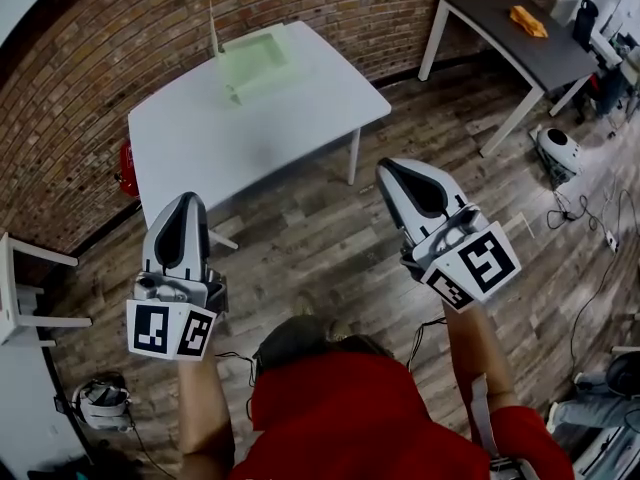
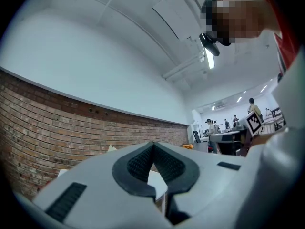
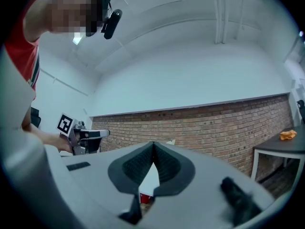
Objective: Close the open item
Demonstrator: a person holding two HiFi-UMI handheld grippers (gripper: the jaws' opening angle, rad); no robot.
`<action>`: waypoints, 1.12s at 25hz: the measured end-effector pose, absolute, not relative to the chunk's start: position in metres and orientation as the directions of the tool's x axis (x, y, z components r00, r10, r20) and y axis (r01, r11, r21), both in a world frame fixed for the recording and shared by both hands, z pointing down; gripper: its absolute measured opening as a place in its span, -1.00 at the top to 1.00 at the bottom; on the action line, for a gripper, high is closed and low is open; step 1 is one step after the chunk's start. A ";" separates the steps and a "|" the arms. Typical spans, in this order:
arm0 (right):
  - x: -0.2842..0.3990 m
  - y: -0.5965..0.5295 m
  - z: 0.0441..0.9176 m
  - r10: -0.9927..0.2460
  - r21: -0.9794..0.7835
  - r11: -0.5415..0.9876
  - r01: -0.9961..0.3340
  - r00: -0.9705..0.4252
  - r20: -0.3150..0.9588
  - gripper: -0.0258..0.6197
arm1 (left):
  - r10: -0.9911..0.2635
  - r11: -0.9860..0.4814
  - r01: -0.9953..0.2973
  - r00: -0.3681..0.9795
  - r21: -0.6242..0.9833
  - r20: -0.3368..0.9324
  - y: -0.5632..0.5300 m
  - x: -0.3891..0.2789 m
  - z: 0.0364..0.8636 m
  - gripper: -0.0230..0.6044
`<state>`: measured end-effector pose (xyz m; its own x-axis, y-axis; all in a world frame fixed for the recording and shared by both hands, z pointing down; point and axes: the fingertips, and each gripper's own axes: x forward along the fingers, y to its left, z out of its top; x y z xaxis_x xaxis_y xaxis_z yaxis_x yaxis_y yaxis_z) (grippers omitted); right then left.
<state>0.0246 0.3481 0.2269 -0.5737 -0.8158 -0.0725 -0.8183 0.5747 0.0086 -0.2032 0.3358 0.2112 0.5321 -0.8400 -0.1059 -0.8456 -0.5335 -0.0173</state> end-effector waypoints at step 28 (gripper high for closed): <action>0.000 0.157 0.236 -0.807 0.053 0.590 -0.806 -0.591 -0.006 0.83 | -0.848 -0.524 -0.852 0.522 -0.005 -0.095 0.138 -0.210 0.235 0.89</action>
